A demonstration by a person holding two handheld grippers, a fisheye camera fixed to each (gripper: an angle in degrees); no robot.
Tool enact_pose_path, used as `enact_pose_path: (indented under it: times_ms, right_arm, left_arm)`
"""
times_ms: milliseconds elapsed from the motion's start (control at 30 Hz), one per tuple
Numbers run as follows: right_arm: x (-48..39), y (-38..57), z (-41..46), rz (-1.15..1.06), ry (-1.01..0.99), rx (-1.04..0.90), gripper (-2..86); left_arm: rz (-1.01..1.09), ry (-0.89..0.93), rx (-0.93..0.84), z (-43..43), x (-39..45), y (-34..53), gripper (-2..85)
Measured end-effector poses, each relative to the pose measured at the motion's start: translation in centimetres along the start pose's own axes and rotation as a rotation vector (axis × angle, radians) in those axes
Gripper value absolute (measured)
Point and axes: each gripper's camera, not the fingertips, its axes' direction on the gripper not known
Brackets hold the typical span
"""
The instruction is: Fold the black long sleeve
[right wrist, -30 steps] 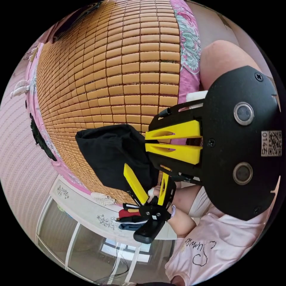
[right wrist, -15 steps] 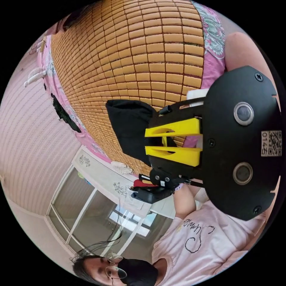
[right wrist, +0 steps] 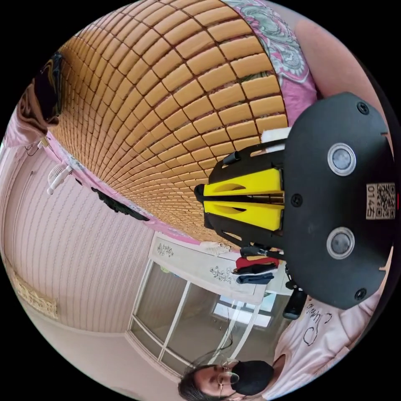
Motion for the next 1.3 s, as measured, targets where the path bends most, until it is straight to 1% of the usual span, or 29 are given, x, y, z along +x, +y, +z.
enact_pose_path:
  times_ms: [67,100,167,200,267,300,333,367,400,433,467,533,600,667,733,800,867,933,1000,1033,1067,1100,1167,1200,1300]
  right_arm:
    - [-2.2,-0.6,-2.2,-0.065,0.014,0.033,1.7]
    - [-3.7,-1.1,-3.1,-0.101,0.026,0.041,1.6]
    - [-6.2,-1.9,-3.1,-0.166,0.05,0.029,1.8]
    - [-8.0,-2.6,-2.0,-0.211,0.064,0.001,1.9]
    - [-10.5,-3.3,1.5,-0.258,0.083,-0.049,2.3]
    - [-12.0,-3.4,5.0,-0.287,0.076,-0.083,2.9]
    - [-13.1,-3.3,8.8,-0.316,0.061,-0.105,3.6]
    - [-13.3,-3.2,10.8,-0.32,0.063,-0.115,4.1]
    - [-13.5,-3.0,14.7,-0.324,0.087,-0.141,5.2]
    - [-13.2,-2.7,18.5,-0.34,0.129,-0.188,6.7]
    - [-13.0,-2.5,20.1,-0.335,0.157,-0.215,6.9]
    - [-13.2,-2.0,24.2,-0.372,0.196,-0.294,7.7]
    - [-14.0,-1.6,25.5,-0.448,0.224,-0.315,9.0]
    - [-14.5,-1.6,27.0,-0.517,0.299,-0.355,11.0]
    - [-14.6,-1.8,29.8,-0.58,0.388,-0.443,12.9]
    - [-14.6,-1.9,32.2,-0.62,0.429,-0.505,13.7]
    - [-14.2,-1.8,34.9,-0.644,0.46,-0.577,13.8]
    - [-13.3,-1.3,38.7,-0.66,0.492,-0.701,13.3]
    - [-12.5,-0.8,40.9,-0.647,0.464,-0.795,12.2]
    - [-12.6,-0.7,41.4,-0.651,0.431,-0.797,11.3]
    - [-12.6,-0.7,41.7,-0.652,0.406,-0.812,10.4]
    - [-12.4,-0.7,42.3,-0.619,0.373,-0.867,8.5]
    - [-12.5,-0.7,42.4,-0.604,0.332,-0.888,7.2]
    - [-12.8,-0.6,41.7,-0.616,0.304,-0.867,6.4]
    - [-14.9,-0.2,38.1,-0.664,0.191,-0.734,5.3]
  left_arm:
    - [-0.066,0.02,0.109,-1.8,-1.1,-0.5,0.1]
    - [-0.089,0.029,0.134,-2.3,-1.5,-0.5,0.2]
    - [-0.209,0.061,0.231,-4.4,-3.7,0.2,0.5]
    - [-0.244,0.066,0.248,-5.0,-4.4,0.5,0.6]
    - [-0.385,0.066,0.289,-6.9,-7.5,2.5,1.2]
    - [-0.418,0.06,0.29,-7.3,-8.3,3.2,1.6]
    - [-0.496,0.036,0.278,-8.2,-10.1,4.6,2.3]
    - [-0.585,-0.005,0.248,-8.8,-11.9,6.3,3.2]
    - [-0.624,-0.035,0.227,-9.0,-12.8,7.2,3.7]
    - [-0.7,-0.109,0.164,-9.1,-14.6,9.1,4.7]
    - [-0.786,-0.184,0.094,-9.2,-16.4,11.0,5.5]
    - [-0.897,-0.242,0.02,-9.5,-18.5,13.7,6.4]
    - [-0.972,-0.226,0.003,-10.1,-20.1,15.6,7.0]
    - [-1.029,-0.223,0.041,-11.0,-21.4,17.2,7.8]
    - [-1.041,-0.238,0.063,-11.5,-22.1,17.5,9.1]
    - [-1.027,-0.252,0.066,-11.7,-22.8,17.3,10.9]
    - [-0.976,-0.258,0.028,-11.3,-23.5,16.7,13.3]
    - [-0.941,-0.258,-0.004,-10.6,-24.0,16.3,13.7]
    - [-0.898,-0.24,-0.04,-9.5,-24.4,15.9,12.6]
    - [-0.883,-0.174,-0.114,-8.3,-24.9,15.6,9.9]
    - [-0.874,-0.152,-0.154,-7.6,-25.1,15.4,7.8]
    - [-0.867,-0.16,-0.155,-7.6,-25.1,15.3,6.9]
    - [-0.825,-0.189,-0.154,-7.9,-24.7,15.2,5.1]
    - [-0.823,-0.183,-0.149,-8.1,-24.6,15.2,4.6]
    - [-0.804,-0.187,-0.126,-9.8,-24.0,14.8,2.1]
